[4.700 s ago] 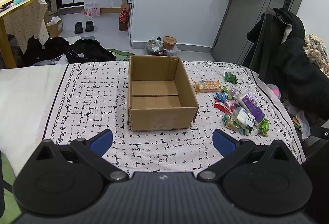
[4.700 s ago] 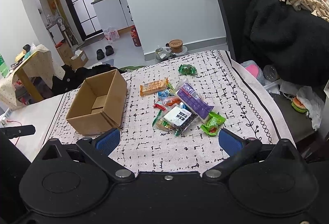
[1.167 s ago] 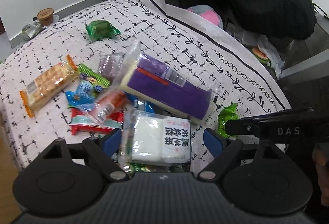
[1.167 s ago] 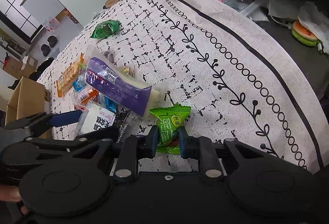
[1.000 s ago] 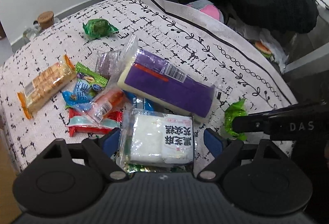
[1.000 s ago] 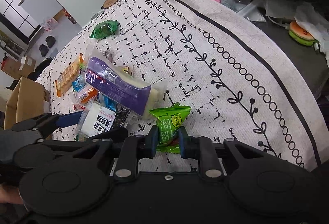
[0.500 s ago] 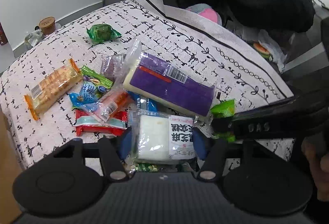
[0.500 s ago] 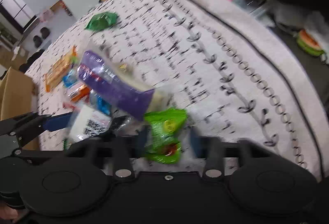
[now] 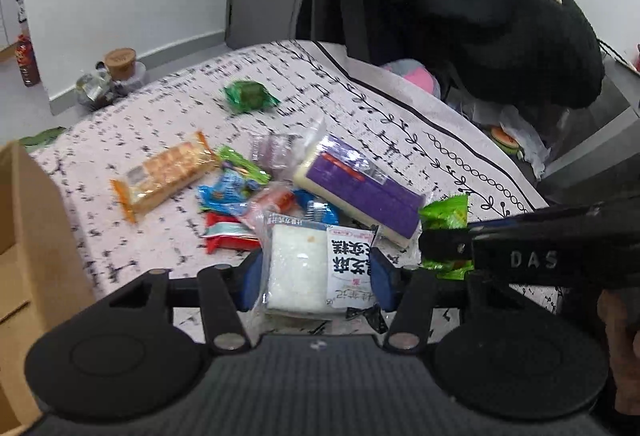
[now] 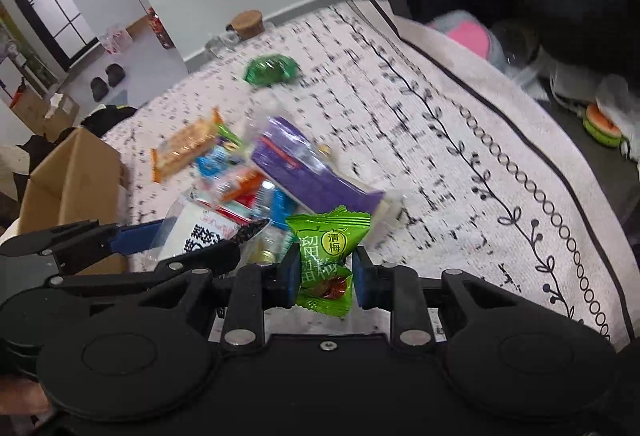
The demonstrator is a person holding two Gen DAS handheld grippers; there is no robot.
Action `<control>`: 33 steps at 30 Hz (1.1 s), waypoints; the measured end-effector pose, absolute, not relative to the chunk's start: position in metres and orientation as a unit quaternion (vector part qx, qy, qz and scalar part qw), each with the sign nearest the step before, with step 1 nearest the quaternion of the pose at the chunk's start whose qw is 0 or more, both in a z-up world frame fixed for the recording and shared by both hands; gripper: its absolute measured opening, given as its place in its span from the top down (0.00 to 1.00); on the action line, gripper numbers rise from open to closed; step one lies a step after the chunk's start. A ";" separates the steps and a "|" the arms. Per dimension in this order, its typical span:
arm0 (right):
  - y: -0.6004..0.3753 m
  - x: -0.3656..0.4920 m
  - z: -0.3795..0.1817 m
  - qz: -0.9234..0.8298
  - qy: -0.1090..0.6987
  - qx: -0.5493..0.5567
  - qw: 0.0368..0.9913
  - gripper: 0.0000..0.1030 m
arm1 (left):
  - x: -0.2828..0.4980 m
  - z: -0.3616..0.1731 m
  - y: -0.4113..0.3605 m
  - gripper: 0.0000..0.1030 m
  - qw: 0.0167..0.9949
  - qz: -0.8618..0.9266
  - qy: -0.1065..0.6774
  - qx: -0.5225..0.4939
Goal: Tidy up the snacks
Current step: 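Carry both snacks over the box and open both tools to drop them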
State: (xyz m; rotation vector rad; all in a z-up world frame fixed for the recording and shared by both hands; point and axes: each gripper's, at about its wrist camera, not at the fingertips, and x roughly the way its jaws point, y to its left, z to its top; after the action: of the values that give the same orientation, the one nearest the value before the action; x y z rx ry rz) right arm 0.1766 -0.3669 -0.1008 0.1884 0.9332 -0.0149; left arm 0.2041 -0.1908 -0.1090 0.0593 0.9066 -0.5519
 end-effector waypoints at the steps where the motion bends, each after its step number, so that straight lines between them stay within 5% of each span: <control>1: -0.363 0.175 -0.096 -0.004 0.444 0.088 0.892 0.75 | 0.201 -0.106 -0.186 0.49 0.865 -0.262 0.428 0.025; 14: -0.311 0.167 -0.059 0.044 0.396 0.070 0.915 0.75 | 0.183 -0.055 -0.119 0.49 0.907 -0.224 0.357 -0.019; 33: -0.221 0.189 -0.042 0.164 0.371 0.078 0.911 0.75 | 0.178 -0.047 0.002 0.49 0.928 -0.092 0.357 -0.053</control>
State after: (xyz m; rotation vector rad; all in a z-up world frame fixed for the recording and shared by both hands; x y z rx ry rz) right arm 0.1886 -0.2215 -0.0418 0.1617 0.7645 0.3391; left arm 0.1775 0.0020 -0.0470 -0.1078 0.7324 -0.1883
